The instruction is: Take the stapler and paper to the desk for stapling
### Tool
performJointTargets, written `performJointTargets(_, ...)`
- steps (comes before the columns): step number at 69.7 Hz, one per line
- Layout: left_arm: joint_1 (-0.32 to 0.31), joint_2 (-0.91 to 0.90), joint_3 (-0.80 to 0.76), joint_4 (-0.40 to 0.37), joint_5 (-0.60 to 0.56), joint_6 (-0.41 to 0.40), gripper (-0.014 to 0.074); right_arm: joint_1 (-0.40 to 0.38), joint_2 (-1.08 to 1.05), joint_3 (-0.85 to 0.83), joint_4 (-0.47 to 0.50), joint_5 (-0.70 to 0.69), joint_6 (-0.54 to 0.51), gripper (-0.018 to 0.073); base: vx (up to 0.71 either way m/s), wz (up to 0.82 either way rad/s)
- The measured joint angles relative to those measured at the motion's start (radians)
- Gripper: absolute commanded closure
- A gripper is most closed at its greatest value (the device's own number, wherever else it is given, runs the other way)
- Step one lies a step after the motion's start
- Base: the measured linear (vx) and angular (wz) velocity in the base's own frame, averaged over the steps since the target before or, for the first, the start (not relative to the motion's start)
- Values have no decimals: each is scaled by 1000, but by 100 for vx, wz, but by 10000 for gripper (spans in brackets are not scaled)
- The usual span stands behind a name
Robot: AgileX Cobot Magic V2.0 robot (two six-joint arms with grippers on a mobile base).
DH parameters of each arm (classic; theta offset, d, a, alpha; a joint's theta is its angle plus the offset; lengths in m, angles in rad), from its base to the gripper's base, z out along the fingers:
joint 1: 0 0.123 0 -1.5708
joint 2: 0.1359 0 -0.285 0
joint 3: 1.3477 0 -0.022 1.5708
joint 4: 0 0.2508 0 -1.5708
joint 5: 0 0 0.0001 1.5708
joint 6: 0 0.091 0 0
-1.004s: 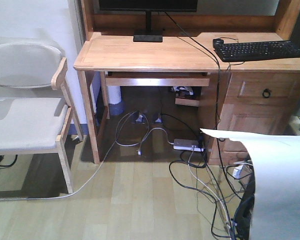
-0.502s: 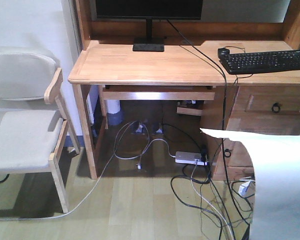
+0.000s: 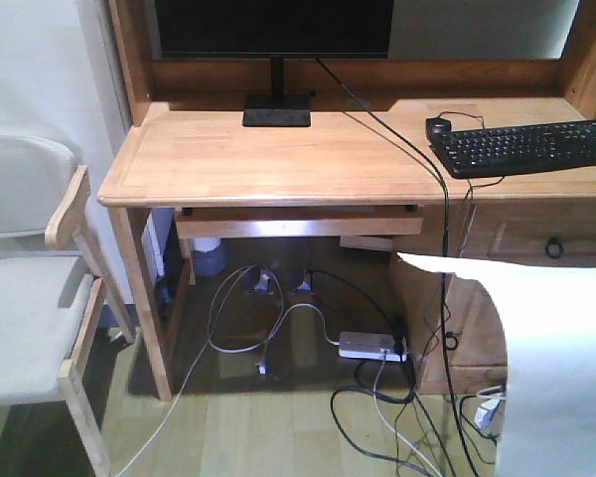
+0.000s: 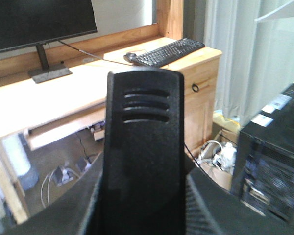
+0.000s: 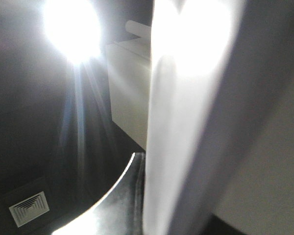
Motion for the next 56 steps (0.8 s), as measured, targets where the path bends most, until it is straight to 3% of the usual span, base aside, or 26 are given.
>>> performJointTargets(56,0,0,0,-1,-1,0,603,0,-1,0,0,-1,0,564,24,2)
